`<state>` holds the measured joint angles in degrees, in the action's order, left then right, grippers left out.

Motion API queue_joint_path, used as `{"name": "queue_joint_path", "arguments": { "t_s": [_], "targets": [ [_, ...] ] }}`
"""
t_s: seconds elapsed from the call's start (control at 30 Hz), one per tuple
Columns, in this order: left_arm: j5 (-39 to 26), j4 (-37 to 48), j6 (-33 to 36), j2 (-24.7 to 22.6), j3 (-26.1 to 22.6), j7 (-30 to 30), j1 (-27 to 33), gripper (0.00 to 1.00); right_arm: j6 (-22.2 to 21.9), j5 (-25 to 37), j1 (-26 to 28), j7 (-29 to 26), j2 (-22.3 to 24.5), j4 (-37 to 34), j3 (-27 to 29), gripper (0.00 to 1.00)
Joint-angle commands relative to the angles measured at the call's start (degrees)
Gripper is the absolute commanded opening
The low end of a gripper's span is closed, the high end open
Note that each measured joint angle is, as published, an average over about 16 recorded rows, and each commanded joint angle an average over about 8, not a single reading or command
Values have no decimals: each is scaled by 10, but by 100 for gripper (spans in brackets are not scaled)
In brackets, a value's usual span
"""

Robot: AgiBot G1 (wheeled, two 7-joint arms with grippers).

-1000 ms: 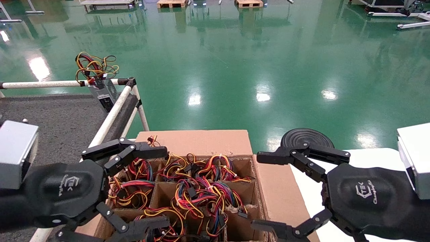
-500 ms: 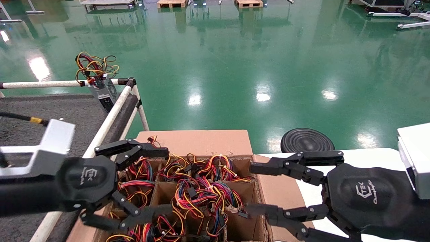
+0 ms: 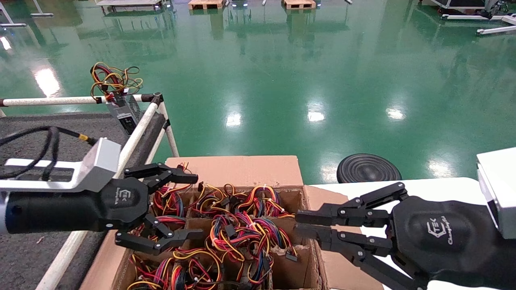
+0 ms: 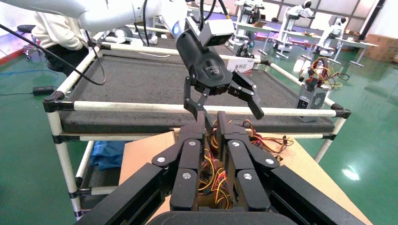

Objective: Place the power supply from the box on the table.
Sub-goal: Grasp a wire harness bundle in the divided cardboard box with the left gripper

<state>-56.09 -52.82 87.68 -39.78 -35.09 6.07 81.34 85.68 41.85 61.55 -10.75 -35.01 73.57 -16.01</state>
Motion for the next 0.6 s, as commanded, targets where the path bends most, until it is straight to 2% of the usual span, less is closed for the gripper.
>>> {"name": "queue_joint_path", "arguments": {
  "t_s": [0.03,0.6],
  "targets": [
    [-3,15,2,-5,-15,-6,13,100,0,0,0,0,0,0,0,0],
    [10,53,14,-6,-125,-41,73,100,0,0,0,0,0,0,0,0]
  ]
}}
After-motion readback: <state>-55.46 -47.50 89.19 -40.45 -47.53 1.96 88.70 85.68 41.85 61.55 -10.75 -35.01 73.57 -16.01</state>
